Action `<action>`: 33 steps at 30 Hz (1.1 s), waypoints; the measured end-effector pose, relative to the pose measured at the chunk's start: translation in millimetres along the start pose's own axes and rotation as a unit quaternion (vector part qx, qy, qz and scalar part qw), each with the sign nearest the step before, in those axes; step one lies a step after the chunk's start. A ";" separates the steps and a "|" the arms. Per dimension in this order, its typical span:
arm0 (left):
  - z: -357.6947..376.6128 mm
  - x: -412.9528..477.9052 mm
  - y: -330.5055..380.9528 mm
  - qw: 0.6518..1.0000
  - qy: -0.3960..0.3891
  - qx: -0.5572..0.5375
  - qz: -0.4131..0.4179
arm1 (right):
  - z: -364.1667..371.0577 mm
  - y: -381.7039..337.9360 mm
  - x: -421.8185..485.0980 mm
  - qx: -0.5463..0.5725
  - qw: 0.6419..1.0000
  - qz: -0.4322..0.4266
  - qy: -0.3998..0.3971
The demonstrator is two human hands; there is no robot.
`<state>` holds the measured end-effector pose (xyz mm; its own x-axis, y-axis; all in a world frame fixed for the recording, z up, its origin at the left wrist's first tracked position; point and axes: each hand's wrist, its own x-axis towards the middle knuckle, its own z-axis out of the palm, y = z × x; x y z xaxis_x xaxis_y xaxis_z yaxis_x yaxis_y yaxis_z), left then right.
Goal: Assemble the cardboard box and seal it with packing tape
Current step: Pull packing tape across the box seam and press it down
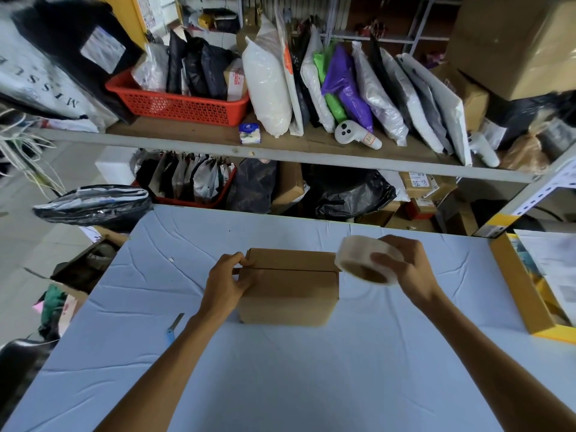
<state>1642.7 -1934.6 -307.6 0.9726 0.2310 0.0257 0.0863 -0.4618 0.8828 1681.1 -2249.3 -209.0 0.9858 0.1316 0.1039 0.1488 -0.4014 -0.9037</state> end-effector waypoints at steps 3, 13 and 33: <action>-0.1 -0.2 3.2 0.997 0.006 -0.046 -0.054 | 9.4 -18.4 2.6 0.024 0.999 -0.031 -0.031; 1.8 2.5 4.1 0.988 0.013 -0.125 -0.087 | 57.4 -23.6 19.8 0.095 0.988 0.022 -0.119; 19.3 13.1 84.9 0.959 -0.111 -0.221 -0.140 | 58.2 -18.0 33.1 0.102 0.985 0.014 -0.141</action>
<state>1667.0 -1987.3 -241.4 0.9510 0.0827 -0.2978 0.2979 0.0113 0.9545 1706.6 -2184.9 -213.5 0.9245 0.3808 -0.0155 0.0753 -0.2223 -0.9721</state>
